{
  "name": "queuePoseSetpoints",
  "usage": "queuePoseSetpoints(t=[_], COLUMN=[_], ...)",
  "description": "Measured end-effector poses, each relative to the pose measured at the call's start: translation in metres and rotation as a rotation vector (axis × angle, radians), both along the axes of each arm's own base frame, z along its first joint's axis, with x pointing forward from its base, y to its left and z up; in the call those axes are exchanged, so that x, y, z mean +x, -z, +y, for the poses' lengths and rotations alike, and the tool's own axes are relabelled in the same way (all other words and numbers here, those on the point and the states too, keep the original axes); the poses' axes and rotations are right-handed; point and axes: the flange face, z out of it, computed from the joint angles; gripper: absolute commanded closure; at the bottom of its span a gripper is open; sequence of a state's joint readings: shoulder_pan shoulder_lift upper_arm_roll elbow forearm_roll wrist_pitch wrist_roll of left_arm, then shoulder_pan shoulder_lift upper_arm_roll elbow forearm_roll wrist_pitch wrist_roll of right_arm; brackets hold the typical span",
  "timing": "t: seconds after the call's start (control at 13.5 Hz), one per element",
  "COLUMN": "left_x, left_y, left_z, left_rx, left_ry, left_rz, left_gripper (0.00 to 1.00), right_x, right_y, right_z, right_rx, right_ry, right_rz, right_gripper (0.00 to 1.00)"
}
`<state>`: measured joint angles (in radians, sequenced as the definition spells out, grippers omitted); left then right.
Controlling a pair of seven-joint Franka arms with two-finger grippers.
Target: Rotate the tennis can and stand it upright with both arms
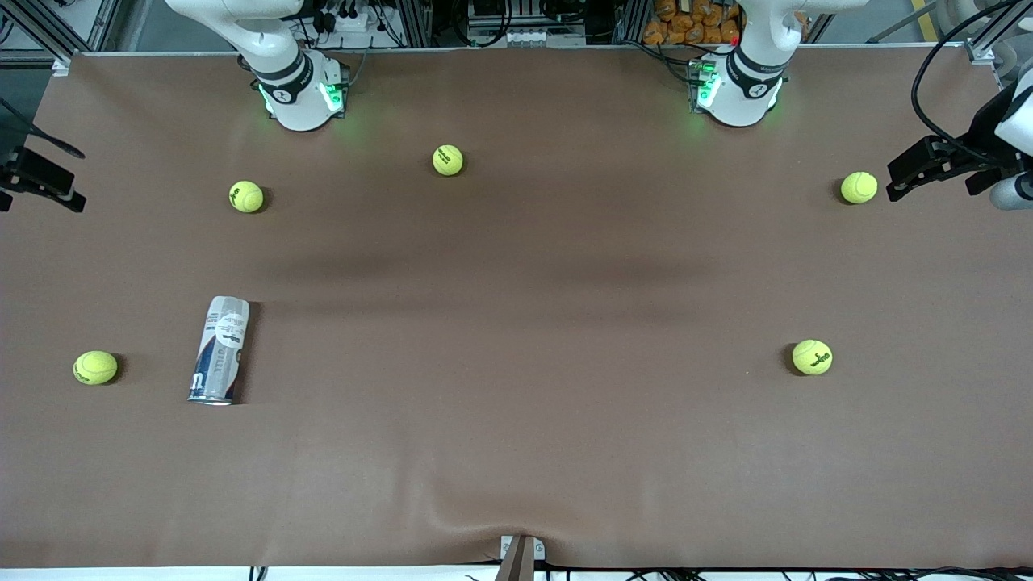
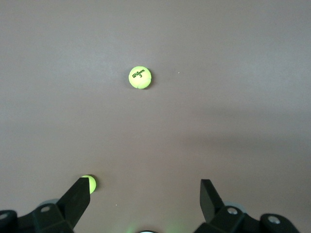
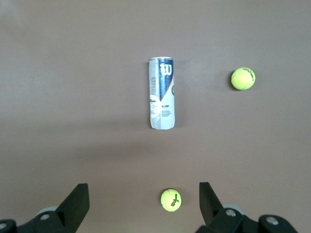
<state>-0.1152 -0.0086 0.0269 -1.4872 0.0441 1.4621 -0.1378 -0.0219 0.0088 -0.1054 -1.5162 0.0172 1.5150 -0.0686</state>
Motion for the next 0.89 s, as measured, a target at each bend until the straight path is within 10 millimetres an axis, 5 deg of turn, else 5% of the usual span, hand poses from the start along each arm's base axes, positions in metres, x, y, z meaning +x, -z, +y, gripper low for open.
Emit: queuePoseSetpoints(t=[0.22,0.44,0.74,0.89], left_x=[0.001,0.004,0.005,0.005], left_y=[0.002,0.007,0.009,0.009], left_z=[0.000,0.000,0.000,0.000], left_rx=[-0.001,0.000,0.000,0.000], left_ry=[-0.001,-0.001,-0.001,-0.001], left_rz=[0.005,0.013,0.017,0.017], left_gripper=[0.00,0.00,0.00,0.00], right_x=[0.021,0.042,0.075,0.087], right_y=[0.038,0.085,0.215,0.252], right_z=[-0.025,-0.016,-0.009,-0.010], right_rx=[-0.001,0.005,0.015,0.010], right_ry=[0.042,0.024,0.010,0.010], right_rz=[0.042,0.121,0.323,0.332], right_gripper=[0.00,0.00,0.00,0.00])
